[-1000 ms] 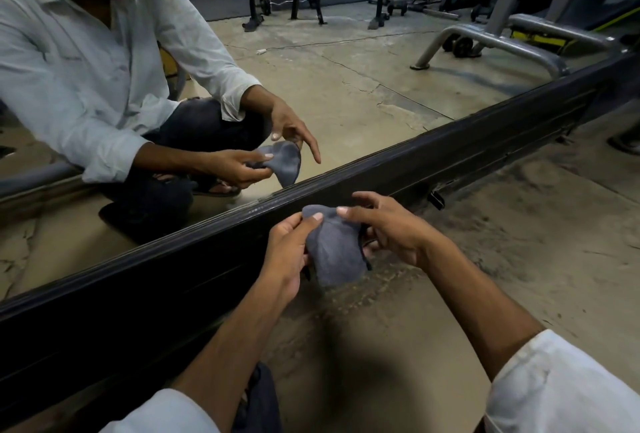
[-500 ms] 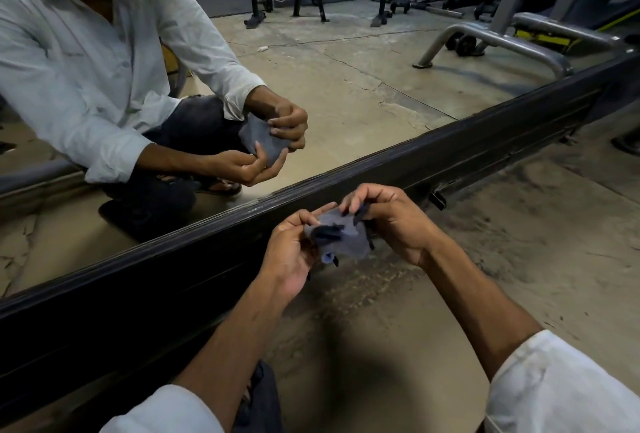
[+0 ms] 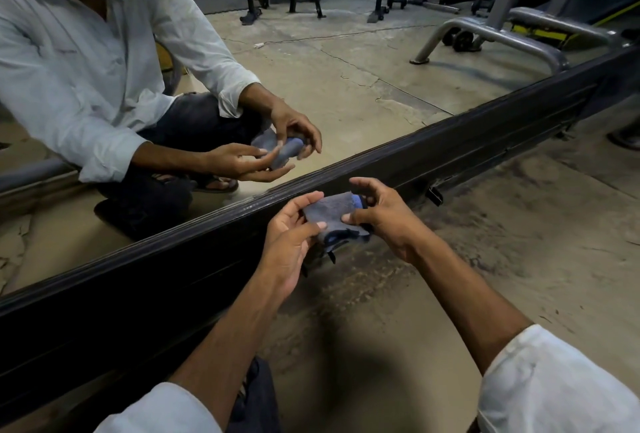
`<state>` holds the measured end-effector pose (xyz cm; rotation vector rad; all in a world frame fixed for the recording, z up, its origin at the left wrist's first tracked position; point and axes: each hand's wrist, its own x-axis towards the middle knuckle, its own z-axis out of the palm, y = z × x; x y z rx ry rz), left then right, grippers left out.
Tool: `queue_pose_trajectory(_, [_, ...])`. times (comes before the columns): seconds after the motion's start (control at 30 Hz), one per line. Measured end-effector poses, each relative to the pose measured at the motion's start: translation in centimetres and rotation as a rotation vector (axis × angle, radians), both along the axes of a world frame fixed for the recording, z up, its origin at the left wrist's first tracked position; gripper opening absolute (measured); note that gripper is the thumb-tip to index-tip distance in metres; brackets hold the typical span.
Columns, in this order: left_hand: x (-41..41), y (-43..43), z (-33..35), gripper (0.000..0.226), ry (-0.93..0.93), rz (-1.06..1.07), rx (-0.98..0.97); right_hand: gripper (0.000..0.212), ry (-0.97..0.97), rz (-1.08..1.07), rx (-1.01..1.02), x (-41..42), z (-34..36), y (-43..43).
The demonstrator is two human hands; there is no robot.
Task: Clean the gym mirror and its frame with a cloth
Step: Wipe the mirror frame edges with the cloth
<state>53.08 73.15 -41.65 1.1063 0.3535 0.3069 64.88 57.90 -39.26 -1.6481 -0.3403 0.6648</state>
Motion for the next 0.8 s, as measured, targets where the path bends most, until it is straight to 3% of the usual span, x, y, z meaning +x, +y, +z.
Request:
queue_pose_trajectory(0.2, [0.2, -0.6, -0.5, 0.096, 0.044, -0.175, 0.046, 0.040, -0.127, -0.252, 0.060, -0.1, -0.7, 0.6])
queue_pose_trajectory(0.37, [0.5, 0.0, -1.1, 0.100, 0.041, -0.131, 0.090, 0.053, 0.178, -0.056, 0.172, -0.4, -1.4, 0.7])
queue_pose_trajectory(0.5, [0.9, 0.3, -1.5, 0.098, 0.066, -0.134, 0.184, 0.053, 0.344, -0.038, 0.326, 0.0, -1.7, 0.1])
queue_pose_trajectory(0.6, [1.3, 0.1, -1.7, 0.090, 0.114, -0.114, 0.381, 0.052, 0.371, -0.010, 0.333, 0.3, -1.9, -0.1])
queue_pose_trajectory(0.67, [1.5, -0.1, -1.7, 0.085, 0.147, -0.094, 0.629, 0.048, 0.322, -0.016, 0.273, 0.4, -1.8, 0.0])
queue_pose_trajectory(0.73, [1.9, 0.1, -1.5, 0.078, 0.168, -0.043, 0.886, 0.042, 0.227, -0.082, 0.197, 0.6, -1.5, 0.1])
queue_pose_trajectory(0.8, [2.3, 0.8, -1.2, 0.065, 0.083, 0.021, 1.191, 0.037, 0.007, -0.220, 0.056, 1.0, -1.4, 0.3])
